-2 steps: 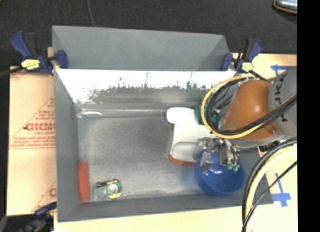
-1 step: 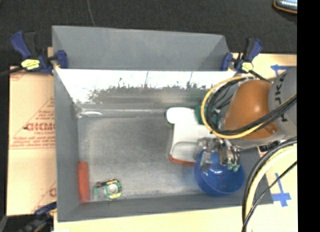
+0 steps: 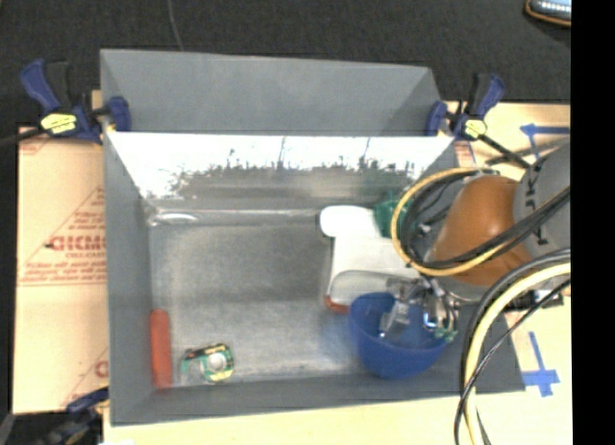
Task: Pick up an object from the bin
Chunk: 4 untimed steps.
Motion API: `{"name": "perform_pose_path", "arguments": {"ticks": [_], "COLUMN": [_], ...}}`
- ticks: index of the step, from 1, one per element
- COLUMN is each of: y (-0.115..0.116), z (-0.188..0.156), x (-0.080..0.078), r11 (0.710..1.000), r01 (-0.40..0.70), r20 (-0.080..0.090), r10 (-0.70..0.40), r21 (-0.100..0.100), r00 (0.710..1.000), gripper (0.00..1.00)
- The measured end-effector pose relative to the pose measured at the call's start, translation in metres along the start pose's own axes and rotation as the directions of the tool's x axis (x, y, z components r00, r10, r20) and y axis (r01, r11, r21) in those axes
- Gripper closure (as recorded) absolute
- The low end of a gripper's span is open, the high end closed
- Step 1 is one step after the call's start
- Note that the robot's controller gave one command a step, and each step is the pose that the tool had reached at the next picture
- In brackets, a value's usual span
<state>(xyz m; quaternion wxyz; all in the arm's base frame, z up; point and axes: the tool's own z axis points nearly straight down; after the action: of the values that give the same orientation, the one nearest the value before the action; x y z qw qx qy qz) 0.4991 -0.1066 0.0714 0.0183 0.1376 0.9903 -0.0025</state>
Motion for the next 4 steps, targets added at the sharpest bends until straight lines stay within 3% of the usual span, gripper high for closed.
{"name": "perform_pose_path", "arguments": {"ticks": [1,2,3,4], "y": [0.01,0.047,0.109,0.092], "z": [-0.129,-0.053,-0.125,-0.022], "x": [-0.006,0.01,0.013,0.039], "r11": [0.997,1.0,0.991,0.999], "r01": [0.08,0.01,0.137,-0.042], "r20": [-0.005,0.005,0.008,0.017], "r10": [-0.08,-0.01,-0.137,0.042], "r21": [-0.001,-0.003,-0.001,-0.004], "r00": [0.997,1.0,0.99,0.999], "gripper": [1.0,1.0,1.0,1.0]}}
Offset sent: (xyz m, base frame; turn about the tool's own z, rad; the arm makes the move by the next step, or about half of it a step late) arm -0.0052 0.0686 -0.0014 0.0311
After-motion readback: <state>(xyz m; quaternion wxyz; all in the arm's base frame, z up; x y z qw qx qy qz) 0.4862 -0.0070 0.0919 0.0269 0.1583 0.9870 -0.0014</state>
